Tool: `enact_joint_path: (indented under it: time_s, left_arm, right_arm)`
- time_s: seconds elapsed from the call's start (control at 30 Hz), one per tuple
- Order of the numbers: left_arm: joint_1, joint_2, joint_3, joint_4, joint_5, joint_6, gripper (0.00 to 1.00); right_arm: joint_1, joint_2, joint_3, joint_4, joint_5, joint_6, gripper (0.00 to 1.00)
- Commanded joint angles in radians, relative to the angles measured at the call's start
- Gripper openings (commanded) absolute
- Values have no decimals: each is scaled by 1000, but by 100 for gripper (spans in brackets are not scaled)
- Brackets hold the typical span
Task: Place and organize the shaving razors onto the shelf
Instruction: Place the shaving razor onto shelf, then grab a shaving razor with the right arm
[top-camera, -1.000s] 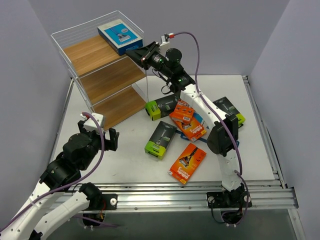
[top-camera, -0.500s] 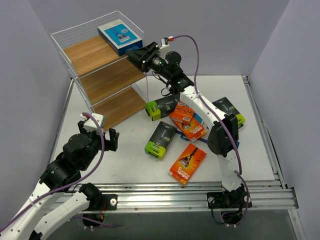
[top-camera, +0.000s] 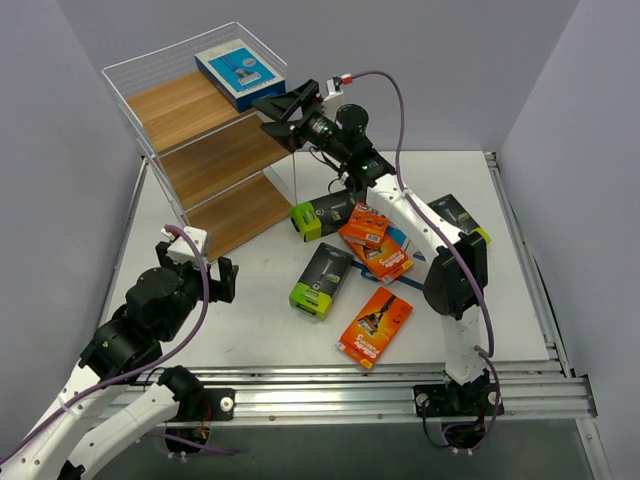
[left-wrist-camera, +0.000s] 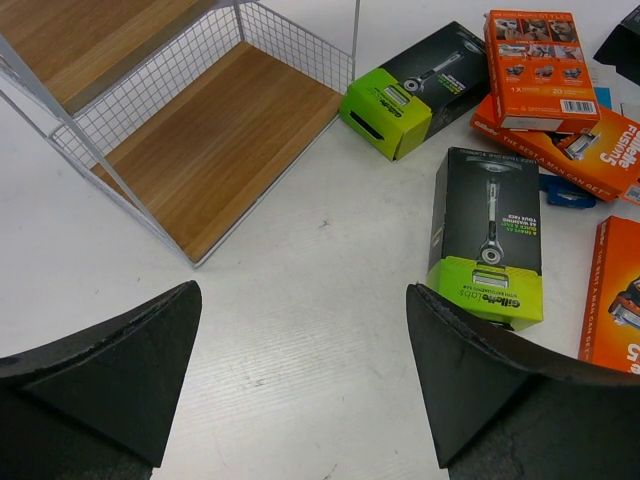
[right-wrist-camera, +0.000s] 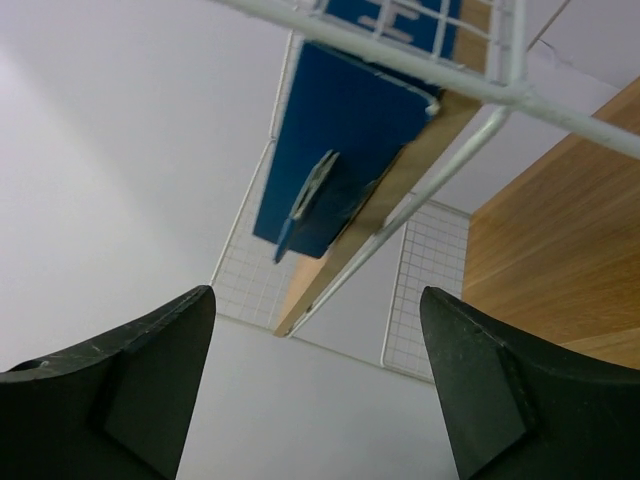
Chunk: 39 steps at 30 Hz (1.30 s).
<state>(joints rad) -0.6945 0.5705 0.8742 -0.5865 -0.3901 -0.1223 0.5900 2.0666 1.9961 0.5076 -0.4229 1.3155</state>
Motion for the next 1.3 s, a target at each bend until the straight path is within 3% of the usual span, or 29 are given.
enact_joint_path:
  time_s: [0.0,0.27,0.4,0.53,0.7,0.9,1.0,1.13,1.27]
  left_arm:
    - [-7,-8,3,34,-19,12,92]
    - [-5,5,2,34,-18,16,92]
    - [-7,9,2,33,-21,16,92]
    - [-7,-4,-6,47,-44,24,93]
    - [-5,-23,-24,62,-72,30,97]
    - [-4,-12,-21,60,-64,29,96]
    - [-5,-9,-21,62,-61,29,95]
    - [-5,-3,-20,62,-35,27,96]
    - [-4,12,-20,63,-32,29,95]
  right_arm:
    - [-2,-118,-20,60,-5,-36,80]
    - [-15,-240,-173,89,-27,-58,86]
    - [-22,-350,-395,57,-51,-139,91]
    - [-33,-506,-569,-140,15,-330,100]
    - [-33,-670,-712,-394,183,-537,100]
    - [-65,-818,-884,-600,371,-622,100]
    - [-122,-891,-1009,-615,352,-619,90]
    - [-165,-1006,-1184,-575,348,-559,46]
    - [-170,-1108,-1376,-462,314,-431,41]
